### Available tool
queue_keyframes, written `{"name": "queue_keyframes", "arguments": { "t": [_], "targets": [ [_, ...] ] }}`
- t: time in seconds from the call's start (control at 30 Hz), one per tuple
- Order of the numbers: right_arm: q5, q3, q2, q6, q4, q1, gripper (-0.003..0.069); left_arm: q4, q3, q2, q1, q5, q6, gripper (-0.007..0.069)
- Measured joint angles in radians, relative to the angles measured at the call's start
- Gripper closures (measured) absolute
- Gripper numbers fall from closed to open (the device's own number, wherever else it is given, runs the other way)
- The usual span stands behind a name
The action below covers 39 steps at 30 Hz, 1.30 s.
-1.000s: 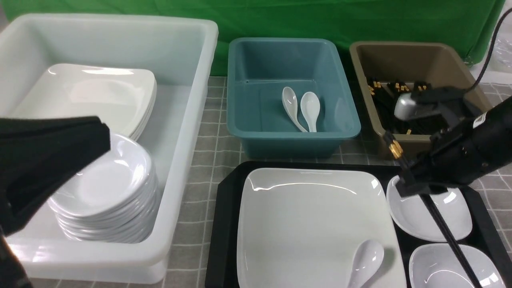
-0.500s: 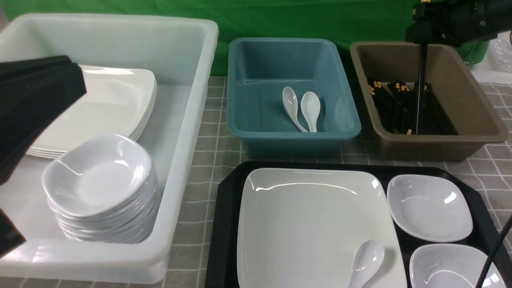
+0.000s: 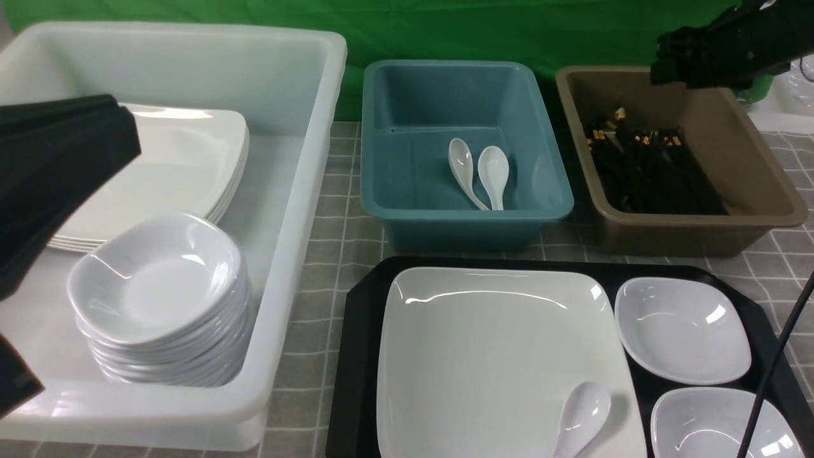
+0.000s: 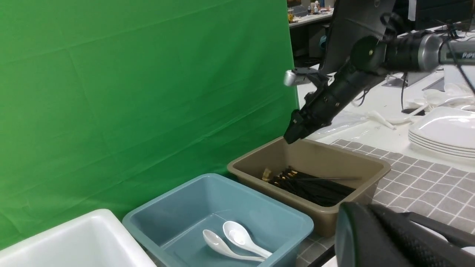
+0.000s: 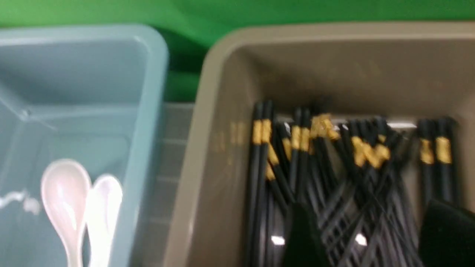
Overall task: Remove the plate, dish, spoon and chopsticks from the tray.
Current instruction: Use the right arm to put the chopsticks into the small storage box on the right, then use the right arm to grab a small plate from the dinner plate
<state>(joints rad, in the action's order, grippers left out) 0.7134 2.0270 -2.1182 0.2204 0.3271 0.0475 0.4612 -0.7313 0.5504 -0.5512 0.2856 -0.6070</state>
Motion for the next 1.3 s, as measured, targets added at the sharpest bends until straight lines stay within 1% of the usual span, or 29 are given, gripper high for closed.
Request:
{"name": "queue_keyframes", "arguments": {
  "t": [0.07, 0.1, 0.13, 0.2, 0.23, 0.37, 0.4, 0.43, 0.47, 0.5, 0.53, 0.57, 0.63, 0.7, 0.77, 0.8, 0.83, 0.87, 0.9, 0.97, 1.0, 1.1, 1.23, 1.3],
  "targets": [
    [0.054, 0.000, 0.039, -0.003, -0.038, 0.000, 0.0280, -0.001, 0.000, 0.000, 0.000, 0.005, 0.000, 0.0615],
    [0.084, 0.000, 0.072, -0.004, -0.062, -0.001, 0.0320, -0.006, 0.000, 0.000, 0.000, 0.009, 0.000, 0.0615],
    [0.143, 0.001, 0.124, -0.004, -0.098, -0.008, 0.0379, -0.018, 0.000, 0.000, 0.000, 0.025, 0.000, 0.0615],
    [0.234, 0.003, 0.199, -0.010, -0.157, -0.026, 0.0447, -0.039, 0.000, 0.000, 0.000, 0.056, 0.000, 0.0615],
    [0.283, 0.003, 0.228, -0.016, -0.181, -0.037, 0.0465, -0.050, 0.000, 0.000, 0.000, 0.074, 0.000, 0.0615],
    [0.419, -0.028, 0.351, -0.048, -0.305, -0.117, 0.0492, -0.064, 0.000, 0.000, 0.000, 0.133, 0.000, 0.0615],
    [0.425, -0.033, 0.359, -0.054, -0.313, -0.124, 0.0493, -0.064, 0.000, 0.000, 0.000, 0.141, 0.000, 0.0615],
    [0.450, -0.062, 0.392, -0.068, -0.345, -0.153, 0.0494, -0.065, 0.000, 0.000, 0.000, 0.157, 0.000, 0.0615],
    [0.453, -0.131, 0.464, -0.095, -0.398, -0.209, 0.0496, -0.066, 0.000, 0.000, 0.000, 0.174, 0.000, 0.0615],
    [0.453, -0.193, 0.514, -0.116, -0.428, -0.254, 0.0496, -0.067, 0.000, 0.000, 0.000, 0.184, 0.000, 0.0615],
    [0.453, -0.292, 0.575, -0.147, -0.455, -0.319, 0.0496, -0.067, 0.000, 0.000, 0.000, 0.189, 0.000, 0.0615],
    [0.453, -0.339, 0.616, -0.162, -0.462, -0.348, 0.0496, -0.068, 0.000, 0.000, 0.000, 0.193, 0.000, 0.0615],
    [0.452, -0.526, 0.717, -0.220, -0.486, -0.447, 0.0484, -0.068, 0.000, 0.000, 0.000, 0.193, 0.000, 0.0615],
    [0.449, -0.692, 0.800, -0.267, -0.506, -0.524, 0.0440, -0.068, 0.000, 0.000, 0.000, 0.193, 0.000, 0.0615],
    [0.433, -0.878, 0.853, -0.335, -0.531, -0.584, 0.0384, -0.065, 0.000, 0.000, 0.000, 0.196, 0.000, 0.0615],
    [0.426, -0.896, 0.858, -0.341, -0.533, -0.591, 0.0377, -0.065, 0.000, 0.000, 0.000, 0.196, 0.000, 0.0615],
    [0.384, -1.014, 0.883, -0.375, -0.542, -0.632, 0.0337, -0.058, 0.000, 0.000, 0.000, 0.201, 0.000, 0.0615],
    [0.370, -1.045, 0.890, -0.384, -0.544, -0.649, 0.0322, -0.057, 0.000, 0.000, 0.000, 0.200, 0.000, 0.0615],
    [0.312, -1.166, 0.897, -0.421, -0.546, -0.686, 0.0293, -0.055, 0.000, 0.000, 0.000, 0.201, 0.000, 0.0615],
    [0.227, -1.266, 0.889, -0.454, -0.548, -0.711, 0.0272, -0.051, 0.000, 0.000, 0.000, 0.201, 0.000, 0.0615],
    [0.218, -1.274, 0.888, -0.457, -0.548, -0.712, 0.0270, -0.050, 0.000, 0.000, 0.000, 0.201, 0.000, 0.0615],
    [0.082, -1.371, 0.838, -0.502, -0.550, -0.719, 0.0235, -0.049, 0.000, 0.000, 0.000, 0.201, 0.000, 0.0615],
    [-0.019, -1.397, 0.750, -0.517, -0.561, -0.719, 0.0188, -0.044, 0.000, 0.000, 0.000, 0.201, 0.000, 0.0615],
    [-0.063, -1.399, 0.700, -0.525, -0.599, -0.719, 0.0178, -0.040, 0.000, 0.000, 0.000, 0.201, 0.000, 0.0615]
  ]
}}
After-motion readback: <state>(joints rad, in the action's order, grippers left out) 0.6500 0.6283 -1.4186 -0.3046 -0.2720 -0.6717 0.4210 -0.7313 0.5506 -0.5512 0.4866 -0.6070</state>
